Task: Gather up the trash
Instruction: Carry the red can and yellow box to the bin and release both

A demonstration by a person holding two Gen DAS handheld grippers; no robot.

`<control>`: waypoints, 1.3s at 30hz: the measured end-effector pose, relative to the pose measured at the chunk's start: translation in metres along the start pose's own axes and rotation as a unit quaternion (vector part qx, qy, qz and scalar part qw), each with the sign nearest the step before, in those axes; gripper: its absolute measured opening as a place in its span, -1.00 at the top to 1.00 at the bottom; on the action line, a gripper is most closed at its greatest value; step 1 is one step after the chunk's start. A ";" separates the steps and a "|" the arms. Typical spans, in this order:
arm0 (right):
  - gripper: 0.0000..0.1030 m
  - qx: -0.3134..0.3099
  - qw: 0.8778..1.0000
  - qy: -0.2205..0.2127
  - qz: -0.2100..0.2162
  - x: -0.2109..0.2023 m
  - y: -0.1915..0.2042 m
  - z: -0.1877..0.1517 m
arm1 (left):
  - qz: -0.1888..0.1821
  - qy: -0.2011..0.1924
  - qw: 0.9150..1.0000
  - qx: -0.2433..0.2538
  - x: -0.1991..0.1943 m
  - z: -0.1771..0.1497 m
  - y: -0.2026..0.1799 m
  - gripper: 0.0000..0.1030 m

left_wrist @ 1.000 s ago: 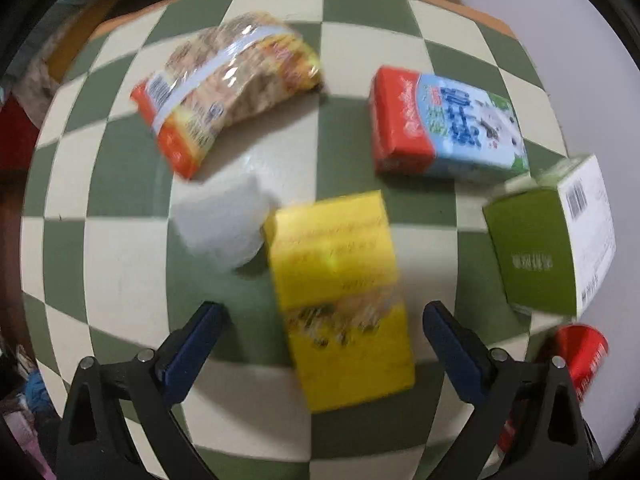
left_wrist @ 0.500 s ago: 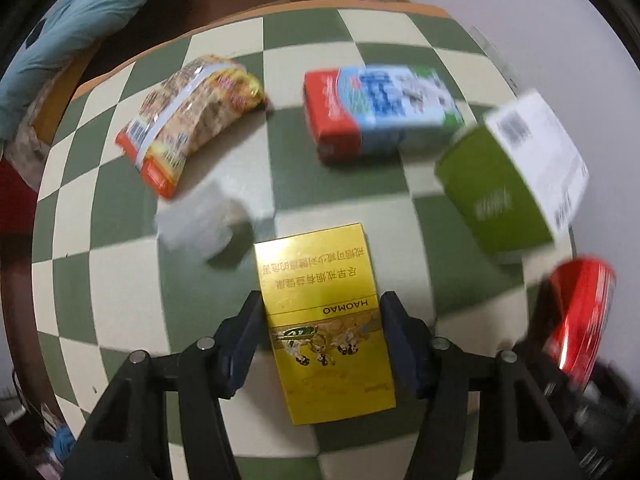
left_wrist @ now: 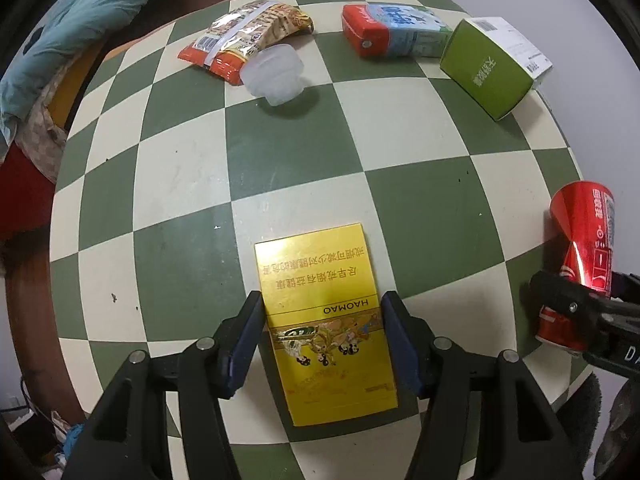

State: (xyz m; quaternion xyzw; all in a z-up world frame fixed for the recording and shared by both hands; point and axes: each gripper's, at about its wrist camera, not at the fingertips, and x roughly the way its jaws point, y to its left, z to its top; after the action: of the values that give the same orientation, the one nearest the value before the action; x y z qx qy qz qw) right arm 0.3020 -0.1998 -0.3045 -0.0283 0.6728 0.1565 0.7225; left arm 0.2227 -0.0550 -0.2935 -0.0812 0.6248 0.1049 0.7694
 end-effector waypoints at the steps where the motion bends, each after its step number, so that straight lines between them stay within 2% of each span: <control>1: -0.68 0.001 1.000 0.003 -0.002 0.000 0.000 0.000 | -0.003 0.002 1.000 -0.006 0.001 0.002 0.001 -0.11; 4: -0.68 0.011 1.000 0.004 -0.004 0.000 0.001 0.001 | -0.003 0.002 1.000 -0.009 0.002 0.004 0.001 -0.11; 6: -0.69 0.020 1.000 0.000 -0.004 -0.001 0.000 0.002 | -0.003 -0.003 1.000 -0.011 0.000 0.006 0.013 -0.10; 7: -0.69 0.025 1.000 -0.003 -0.004 -0.001 -0.001 0.001 | -0.004 -0.004 1.000 -0.011 0.001 0.020 0.029 -0.09; 14: -0.66 0.013 0.999 -0.026 -0.017 -0.003 0.004 -0.002 | -0.012 -0.023 0.999 -0.020 -0.004 0.006 0.047 -0.07; 19: -0.66 0.002 0.999 -0.051 -0.012 -0.024 0.016 -0.007 | -0.020 -0.068 0.997 -0.024 -0.044 0.001 0.061 -0.07; 24: -0.66 -0.022 0.996 -0.088 0.012 -0.061 0.044 -0.007 | -0.030 -0.120 0.991 -0.043 -0.100 0.002 0.096 -0.07; 31: -0.66 -0.084 0.986 -0.123 0.079 -0.112 0.130 -0.007 | -0.019 -0.179 0.980 -0.091 -0.166 -0.007 0.183 -0.07; 36: -0.66 -0.147 0.972 -0.112 0.143 -0.123 0.227 -0.014 | -0.017 -0.186 0.970 -0.156 -0.184 -0.034 0.270 -0.07; 39: -0.66 -0.187 0.965 -0.096 0.160 -0.111 0.288 -0.019 | 0.001 -0.174 0.963 -0.204 -0.176 -0.056 0.329 -0.07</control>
State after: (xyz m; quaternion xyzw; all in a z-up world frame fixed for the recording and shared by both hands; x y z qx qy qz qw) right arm 0.2026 0.0476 -0.1483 -0.0396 0.5549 0.3948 0.7312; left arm 0.0485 0.2379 -0.1309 -0.2163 0.4470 0.2432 0.8332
